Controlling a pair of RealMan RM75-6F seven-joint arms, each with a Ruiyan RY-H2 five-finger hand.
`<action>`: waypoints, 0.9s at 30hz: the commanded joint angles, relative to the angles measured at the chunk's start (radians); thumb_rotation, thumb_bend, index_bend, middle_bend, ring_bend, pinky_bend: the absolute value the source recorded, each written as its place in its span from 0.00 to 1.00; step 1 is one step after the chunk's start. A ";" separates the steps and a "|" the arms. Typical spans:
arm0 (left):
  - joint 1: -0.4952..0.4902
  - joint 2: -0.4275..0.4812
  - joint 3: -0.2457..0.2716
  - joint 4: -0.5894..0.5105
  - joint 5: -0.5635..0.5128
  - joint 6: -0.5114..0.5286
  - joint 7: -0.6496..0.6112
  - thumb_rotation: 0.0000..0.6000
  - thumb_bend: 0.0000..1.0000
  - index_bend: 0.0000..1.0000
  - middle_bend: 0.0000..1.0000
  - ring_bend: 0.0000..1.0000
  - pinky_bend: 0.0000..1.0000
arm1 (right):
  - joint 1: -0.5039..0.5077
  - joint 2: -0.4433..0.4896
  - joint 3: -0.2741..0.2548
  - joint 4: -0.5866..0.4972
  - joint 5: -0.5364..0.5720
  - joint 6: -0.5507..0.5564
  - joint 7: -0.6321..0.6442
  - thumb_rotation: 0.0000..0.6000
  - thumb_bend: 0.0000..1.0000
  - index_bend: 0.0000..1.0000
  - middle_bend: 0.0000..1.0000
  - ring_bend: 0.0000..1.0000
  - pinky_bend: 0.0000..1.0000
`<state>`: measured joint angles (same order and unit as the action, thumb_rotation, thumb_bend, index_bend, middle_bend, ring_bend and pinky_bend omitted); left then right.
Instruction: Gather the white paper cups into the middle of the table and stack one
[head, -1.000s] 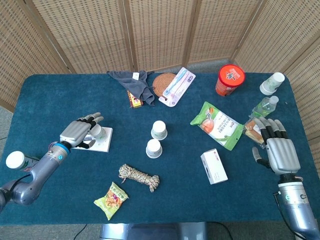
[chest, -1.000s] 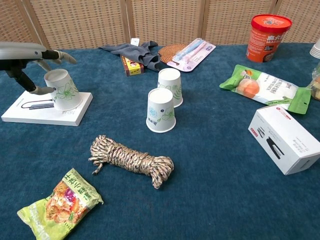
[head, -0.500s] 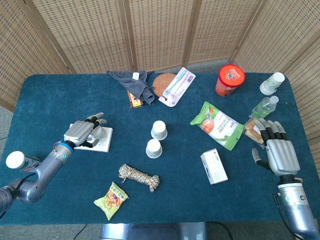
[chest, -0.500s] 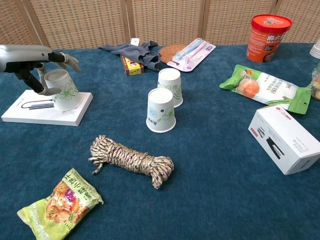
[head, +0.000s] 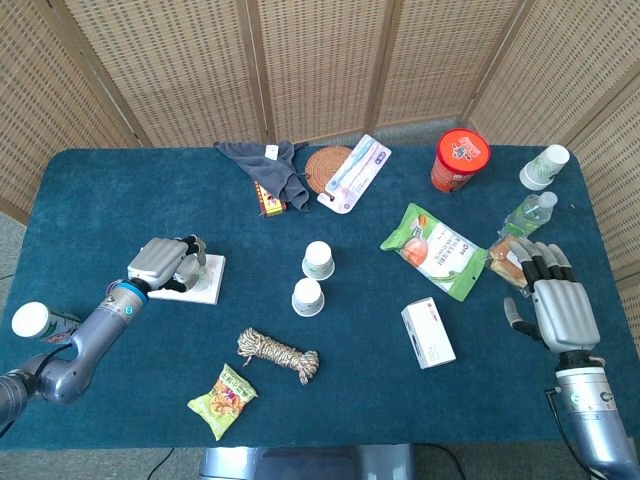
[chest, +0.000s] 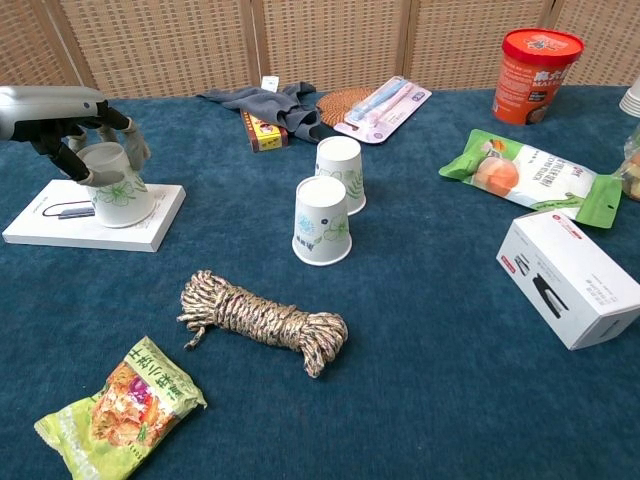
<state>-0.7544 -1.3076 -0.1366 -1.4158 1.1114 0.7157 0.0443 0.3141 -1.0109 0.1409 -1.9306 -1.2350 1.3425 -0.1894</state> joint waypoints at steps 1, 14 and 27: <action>-0.002 0.000 0.002 0.001 -0.004 0.000 0.003 1.00 0.48 0.45 0.28 0.36 0.65 | -0.002 -0.001 0.002 0.000 0.000 -0.001 0.002 1.00 0.50 0.04 0.00 0.00 0.00; -0.006 0.083 -0.047 -0.143 0.063 0.081 -0.022 1.00 0.48 0.45 0.30 0.36 0.65 | -0.011 0.005 0.009 0.001 -0.002 -0.013 0.016 1.00 0.50 0.04 0.00 0.00 0.00; -0.065 0.094 -0.106 -0.246 0.121 0.100 -0.056 1.00 0.48 0.45 0.30 0.36 0.65 | -0.029 0.016 -0.007 -0.028 -0.053 -0.007 0.018 1.00 0.50 0.04 0.00 0.00 0.00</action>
<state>-0.8134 -1.2082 -0.2384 -1.6590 1.2313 0.8162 -0.0145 0.2862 -0.9958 0.1348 -1.9575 -1.2862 1.3338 -0.1716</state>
